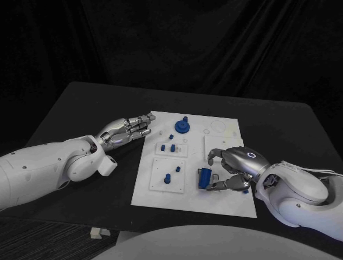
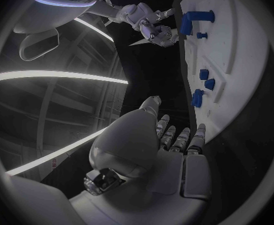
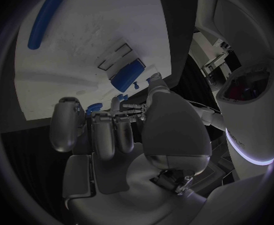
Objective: Assemble the parts on the task board
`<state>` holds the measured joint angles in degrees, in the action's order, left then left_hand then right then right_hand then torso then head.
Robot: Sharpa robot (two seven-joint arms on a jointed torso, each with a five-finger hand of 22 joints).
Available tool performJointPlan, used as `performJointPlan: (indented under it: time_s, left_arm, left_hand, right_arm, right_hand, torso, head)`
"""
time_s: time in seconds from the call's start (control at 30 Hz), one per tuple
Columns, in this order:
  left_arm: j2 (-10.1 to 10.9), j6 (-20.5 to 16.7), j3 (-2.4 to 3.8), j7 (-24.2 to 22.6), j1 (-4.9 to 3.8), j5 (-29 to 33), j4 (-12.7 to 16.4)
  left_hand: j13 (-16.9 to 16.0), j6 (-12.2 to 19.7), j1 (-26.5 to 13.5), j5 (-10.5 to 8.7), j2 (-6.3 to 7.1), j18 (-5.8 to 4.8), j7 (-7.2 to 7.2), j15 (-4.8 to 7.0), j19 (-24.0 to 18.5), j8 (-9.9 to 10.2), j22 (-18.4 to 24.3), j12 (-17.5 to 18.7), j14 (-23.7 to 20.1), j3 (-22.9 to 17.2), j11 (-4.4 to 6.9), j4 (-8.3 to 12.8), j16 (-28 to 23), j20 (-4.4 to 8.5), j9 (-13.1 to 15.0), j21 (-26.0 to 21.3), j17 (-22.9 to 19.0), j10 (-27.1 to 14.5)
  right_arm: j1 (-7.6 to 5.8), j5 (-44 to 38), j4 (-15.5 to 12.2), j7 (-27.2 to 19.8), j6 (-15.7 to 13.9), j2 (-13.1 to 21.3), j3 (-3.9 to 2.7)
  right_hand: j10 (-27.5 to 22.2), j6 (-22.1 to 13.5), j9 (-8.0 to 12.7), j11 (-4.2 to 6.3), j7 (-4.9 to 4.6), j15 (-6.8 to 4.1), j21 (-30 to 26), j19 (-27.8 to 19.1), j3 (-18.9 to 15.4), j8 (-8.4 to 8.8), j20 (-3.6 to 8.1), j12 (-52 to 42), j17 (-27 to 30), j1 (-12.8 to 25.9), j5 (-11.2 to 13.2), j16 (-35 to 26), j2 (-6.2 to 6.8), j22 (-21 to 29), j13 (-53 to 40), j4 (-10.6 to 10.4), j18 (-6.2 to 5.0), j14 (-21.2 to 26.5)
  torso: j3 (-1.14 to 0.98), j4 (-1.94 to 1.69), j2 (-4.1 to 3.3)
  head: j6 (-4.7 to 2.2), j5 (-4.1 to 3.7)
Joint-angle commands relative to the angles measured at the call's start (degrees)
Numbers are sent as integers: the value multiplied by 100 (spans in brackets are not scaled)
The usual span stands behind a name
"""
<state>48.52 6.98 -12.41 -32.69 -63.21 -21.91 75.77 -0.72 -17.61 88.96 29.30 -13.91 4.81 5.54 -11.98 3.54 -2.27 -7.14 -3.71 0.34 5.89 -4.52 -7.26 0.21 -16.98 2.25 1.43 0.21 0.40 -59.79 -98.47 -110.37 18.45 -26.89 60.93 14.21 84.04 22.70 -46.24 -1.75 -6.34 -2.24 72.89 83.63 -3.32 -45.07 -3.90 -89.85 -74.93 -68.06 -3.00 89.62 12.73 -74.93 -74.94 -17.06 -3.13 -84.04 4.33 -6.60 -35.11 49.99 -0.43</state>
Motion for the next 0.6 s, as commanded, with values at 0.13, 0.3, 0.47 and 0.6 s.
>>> performJointPlan:
  time_s: [0.13, 0.3, 0.47, 0.6]
  left_arm:
    - [-4, 91, 5, -67, 13, 36, 20]
    - [-8, 98, 5, -64, 16, 36, 21]
    - [-5, 105, 5, -56, 19, 36, 24]
    - [-1, 110, 5, -52, 21, 36, 30]
  left_hand:
    - [-3, -3, 24, 17, -38, -110, 26, -26, 47, -10, -1, 15, 4, -18, 5, 8, -6, 2, 4, 19, -6, -11]
    - [-3, -2, 25, 18, -40, -110, 27, -28, 51, -9, -6, 16, 5, -25, 2, 13, -6, 2, 3, 20, -6, -11]
    - [-3, -2, 25, 18, -40, -110, 27, -28, 51, -9, -6, 16, 5, -25, 2, 13, -6, 2, 3, 20, -6, -11]
    - [-3, -2, 25, 18, -40, -110, 27, -28, 51, -9, -6, 16, 5, -25, 2, 13, -6, 2, 3, 20, -6, -11]
  right_arm:
    - [64, -171, 69, 251, -24, -98, 0]
    - [99, -173, 140, 288, 62, -164, 0]
    - [163, -174, 193, 334, 138, -220, -1]
    - [193, -227, 219, 360, 168, -255, -1]
  right_hand:
    - [596, -115, -77, 0, 11, 7, -68, -52, 72, -252, -6, -15, -1329, -11, -45, -31, -64, -977, -1506, 9, -84, -556]
    - [596, -277, -100, 3, 11, 4, -122, -69, 145, -430, -4, -15, -1305, -106, -313, -41, -118, -963, -1506, 14, -93, -550]
    - [596, -362, -94, -2, 7, 7, -181, -91, 160, -481, -5, -15, -1270, -132, -392, -55, -127, -946, -1506, 17, -104, -542]
    - [596, -395, -92, -4, 4, 9, -206, -101, 156, -498, -6, -15, -1257, -135, -405, -60, -115, -939, -1506, 16, -109, -539]
  torso:
    - [8, -18, -2]
    - [8, -13, -4]
    - [6, -15, -4]
    - [9, -17, -7]
  head:
    - [1, -24]
    - [1, -5]
    - [1, -5]
    - [1, -13]
